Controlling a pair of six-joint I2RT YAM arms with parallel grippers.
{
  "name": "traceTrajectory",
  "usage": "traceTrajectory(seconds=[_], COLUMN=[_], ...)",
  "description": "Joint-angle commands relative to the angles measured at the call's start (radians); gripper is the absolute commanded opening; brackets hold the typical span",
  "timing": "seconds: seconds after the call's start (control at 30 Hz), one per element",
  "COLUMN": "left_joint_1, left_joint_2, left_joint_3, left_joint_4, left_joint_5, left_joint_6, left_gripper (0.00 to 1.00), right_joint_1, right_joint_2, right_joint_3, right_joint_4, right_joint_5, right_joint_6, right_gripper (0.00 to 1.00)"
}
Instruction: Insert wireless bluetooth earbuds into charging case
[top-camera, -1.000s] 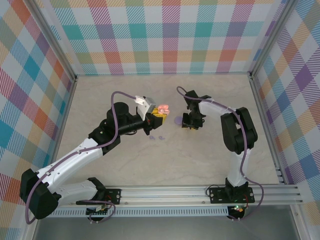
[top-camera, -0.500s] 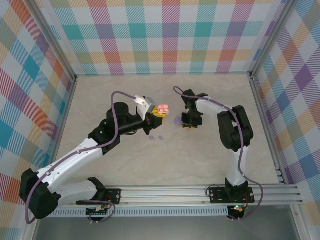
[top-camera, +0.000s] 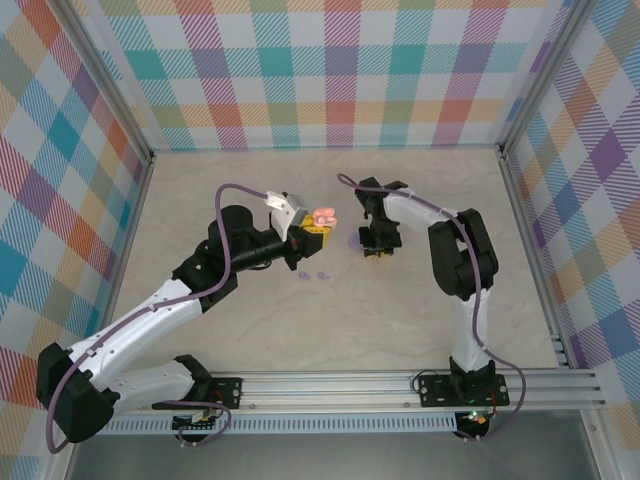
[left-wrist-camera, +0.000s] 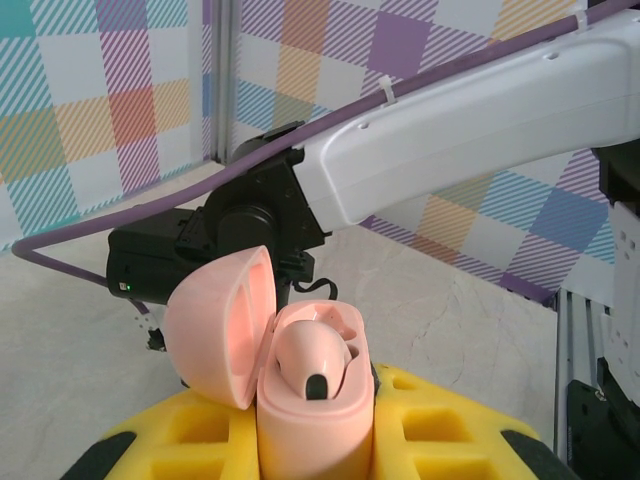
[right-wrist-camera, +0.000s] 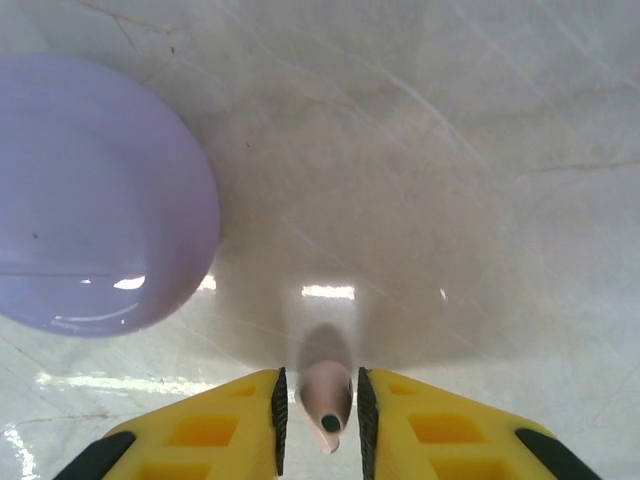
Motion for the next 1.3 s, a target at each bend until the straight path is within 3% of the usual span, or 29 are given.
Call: traceTrajectory(seconds=[0.0,0.47,0.97,1.27], left_joint_1=[-0.012,-0.013,-0.013,-0.013], left_joint_2=[-0.023,-0.023,-0.022,-0.028], left_joint_3=[-0.001,0.002,0.004,-0.001], left_joint_4=[-0.003,-0.002,-0.005,-0.011], left_joint_5=[-0.012,-0.015,-0.012,-0.015], left_joint_6=[0.012,0.013,0.012,0.013], left_gripper=[0.01,0.01,0.01,0.01], right_joint_1=[0.006,0.006,0.006,0.006], right_joint_2=[0.042,0.107,0.137,0.127], right_joint_3=[0.052,0.136,0.146,0.118], right_joint_4=[-0.073,-0.178,-0.156,-0.115], right_joint_5=[0.003,-0.033,-0.027,-0.009], right_joint_6=[-0.055,-0.129,-0.112,-0.092], right_gripper=[0.28,0.30,0.29,0.19])
